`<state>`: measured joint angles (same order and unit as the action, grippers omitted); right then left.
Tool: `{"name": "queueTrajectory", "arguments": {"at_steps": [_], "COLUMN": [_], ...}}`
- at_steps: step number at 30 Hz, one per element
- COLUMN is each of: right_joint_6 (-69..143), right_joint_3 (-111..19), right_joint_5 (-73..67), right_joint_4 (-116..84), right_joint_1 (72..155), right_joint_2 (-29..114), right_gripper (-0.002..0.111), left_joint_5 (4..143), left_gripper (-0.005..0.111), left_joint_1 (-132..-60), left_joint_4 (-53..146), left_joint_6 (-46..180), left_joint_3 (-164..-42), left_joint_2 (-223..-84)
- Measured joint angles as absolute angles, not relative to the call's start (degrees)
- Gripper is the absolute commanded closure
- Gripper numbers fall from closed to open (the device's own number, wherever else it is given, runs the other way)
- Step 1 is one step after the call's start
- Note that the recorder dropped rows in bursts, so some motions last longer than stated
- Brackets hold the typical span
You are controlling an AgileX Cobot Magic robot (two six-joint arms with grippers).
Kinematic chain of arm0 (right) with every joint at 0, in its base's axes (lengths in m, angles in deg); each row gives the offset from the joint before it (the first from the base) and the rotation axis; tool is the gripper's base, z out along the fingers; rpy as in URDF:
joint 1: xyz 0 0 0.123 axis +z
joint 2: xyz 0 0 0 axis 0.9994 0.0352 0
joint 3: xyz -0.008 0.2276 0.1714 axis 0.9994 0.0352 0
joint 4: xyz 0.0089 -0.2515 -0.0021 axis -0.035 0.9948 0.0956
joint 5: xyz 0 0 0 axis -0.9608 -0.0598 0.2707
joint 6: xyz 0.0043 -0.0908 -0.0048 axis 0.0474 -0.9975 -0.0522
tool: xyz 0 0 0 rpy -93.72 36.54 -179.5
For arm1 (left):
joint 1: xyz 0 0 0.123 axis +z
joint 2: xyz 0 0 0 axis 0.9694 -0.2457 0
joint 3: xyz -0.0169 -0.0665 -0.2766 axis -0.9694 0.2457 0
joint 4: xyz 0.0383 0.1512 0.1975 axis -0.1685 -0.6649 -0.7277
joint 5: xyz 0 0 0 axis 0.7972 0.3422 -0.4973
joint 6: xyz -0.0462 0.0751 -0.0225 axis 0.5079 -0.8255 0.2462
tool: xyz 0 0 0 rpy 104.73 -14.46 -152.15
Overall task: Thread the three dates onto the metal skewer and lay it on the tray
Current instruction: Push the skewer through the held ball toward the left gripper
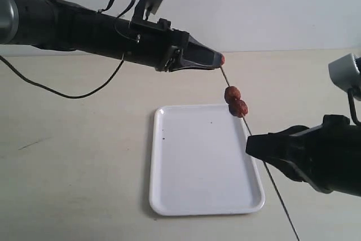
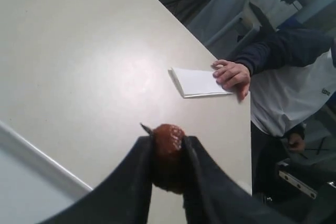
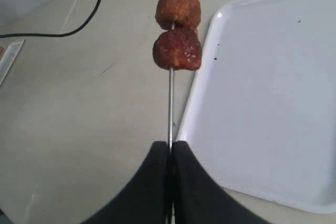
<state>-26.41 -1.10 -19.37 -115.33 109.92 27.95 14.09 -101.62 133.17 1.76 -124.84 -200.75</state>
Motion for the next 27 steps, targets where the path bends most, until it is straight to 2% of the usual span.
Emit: {"name": "queueTrajectory", "arguments": {"at_steps": [17,27], "right_joint_6": [-26.5,-29.9], "right_joint_3": [-4.6,-5.5], "right_joint_5": [-14.8,-14.8], "right_joint_4": [-115.2,-115.0], "right_joint_1": [109.9,110.1], "right_joint_2": [28.4,34.7], "right_gripper": [0.108,0.108], "left_joint_5": [10.0,8.9], "left_gripper": [0.086,0.086], "left_joint_1": [-102.1,-102.1], "left_joint_4": [134.2,134.2], "left_joint_6": [1.0,0.8], "left_joint_3": [-124.8,-124.8], "left_joint_2": [-200.7,-200.9]}}
